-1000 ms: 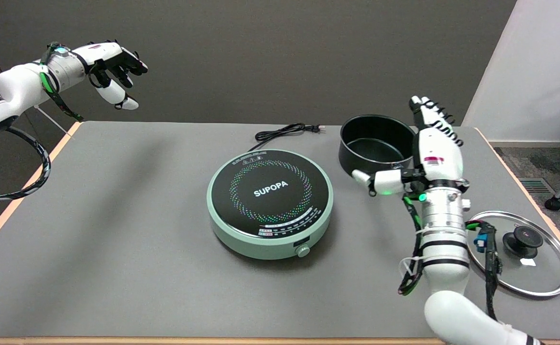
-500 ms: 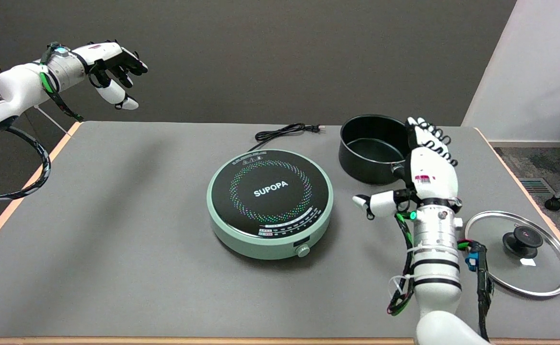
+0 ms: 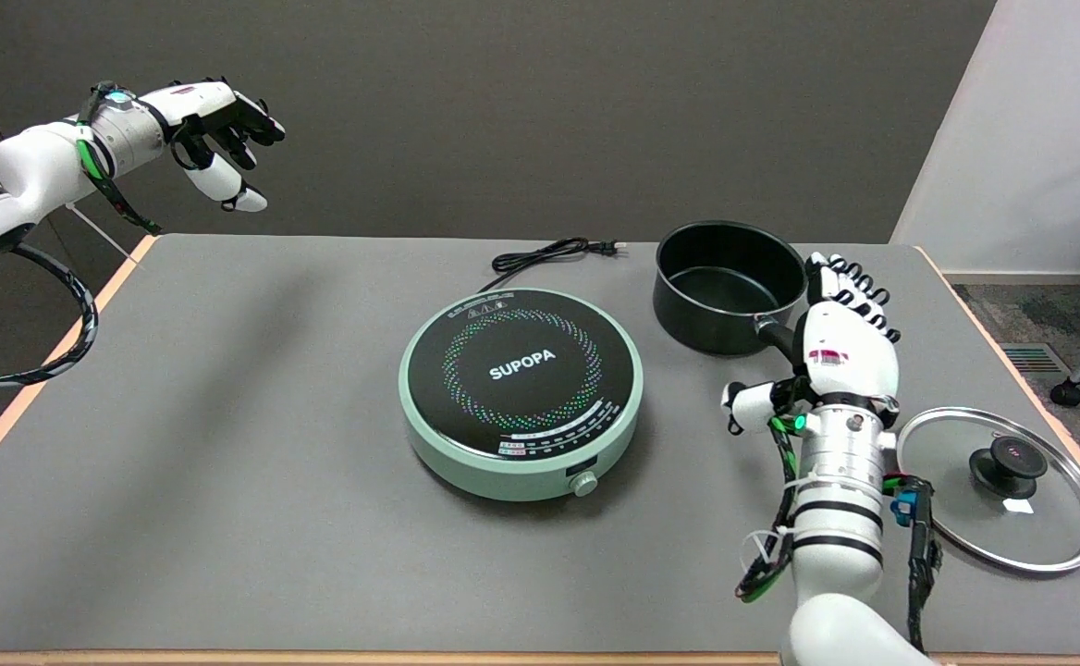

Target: Pick up the pot.

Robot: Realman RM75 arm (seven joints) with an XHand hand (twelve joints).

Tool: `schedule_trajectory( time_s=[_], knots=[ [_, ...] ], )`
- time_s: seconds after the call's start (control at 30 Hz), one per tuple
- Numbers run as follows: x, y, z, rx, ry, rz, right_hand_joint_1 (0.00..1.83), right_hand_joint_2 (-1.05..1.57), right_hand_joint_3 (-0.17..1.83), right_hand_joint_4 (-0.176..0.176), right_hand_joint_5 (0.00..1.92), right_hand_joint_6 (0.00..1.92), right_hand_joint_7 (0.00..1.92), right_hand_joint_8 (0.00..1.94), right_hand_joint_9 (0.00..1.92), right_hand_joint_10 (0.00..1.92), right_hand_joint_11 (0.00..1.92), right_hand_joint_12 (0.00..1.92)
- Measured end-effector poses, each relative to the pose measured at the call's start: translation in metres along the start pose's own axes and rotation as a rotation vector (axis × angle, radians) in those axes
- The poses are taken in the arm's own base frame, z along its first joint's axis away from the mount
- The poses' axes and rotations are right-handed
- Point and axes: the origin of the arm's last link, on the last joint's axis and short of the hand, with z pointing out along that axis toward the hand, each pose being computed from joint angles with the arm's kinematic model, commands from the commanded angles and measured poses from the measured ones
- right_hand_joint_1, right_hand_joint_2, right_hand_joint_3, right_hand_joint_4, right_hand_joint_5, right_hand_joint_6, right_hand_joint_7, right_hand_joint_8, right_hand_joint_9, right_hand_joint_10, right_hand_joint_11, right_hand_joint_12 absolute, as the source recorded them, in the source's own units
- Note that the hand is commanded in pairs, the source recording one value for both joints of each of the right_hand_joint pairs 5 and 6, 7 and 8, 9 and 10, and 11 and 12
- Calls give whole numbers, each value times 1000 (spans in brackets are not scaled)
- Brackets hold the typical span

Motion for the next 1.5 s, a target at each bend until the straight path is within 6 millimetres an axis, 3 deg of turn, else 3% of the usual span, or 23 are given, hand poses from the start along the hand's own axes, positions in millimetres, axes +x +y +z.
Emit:
schedule_trajectory(
  time_s=[0.4, 0.7, 1.03, 1.27, 1.5],
  knots=[
    [-12, -15, 19, -46, -12, -50, 1433, 196, 1020, -176, 172, 172, 172, 172, 172, 172, 172, 172],
    [-21, -22, 32, -100, -55, -100, 1434, 66, 1208, -176, 195, 195, 195, 195, 195, 195, 195, 195],
    [-26, -20, 36, -196, -95, -143, 1428, 35, 1240, -176, 179, 179, 179, 179, 179, 179, 179, 179],
    [-28, -22, 36, -248, -116, -168, 1395, 43, 1031, -176, 205, 205, 205, 205, 205, 205, 205, 205],
    [-29, -28, 38, -275, -132, -189, 1383, 40, 959, -176, 244, 244, 244, 244, 244, 244, 244, 244]
  ],
)
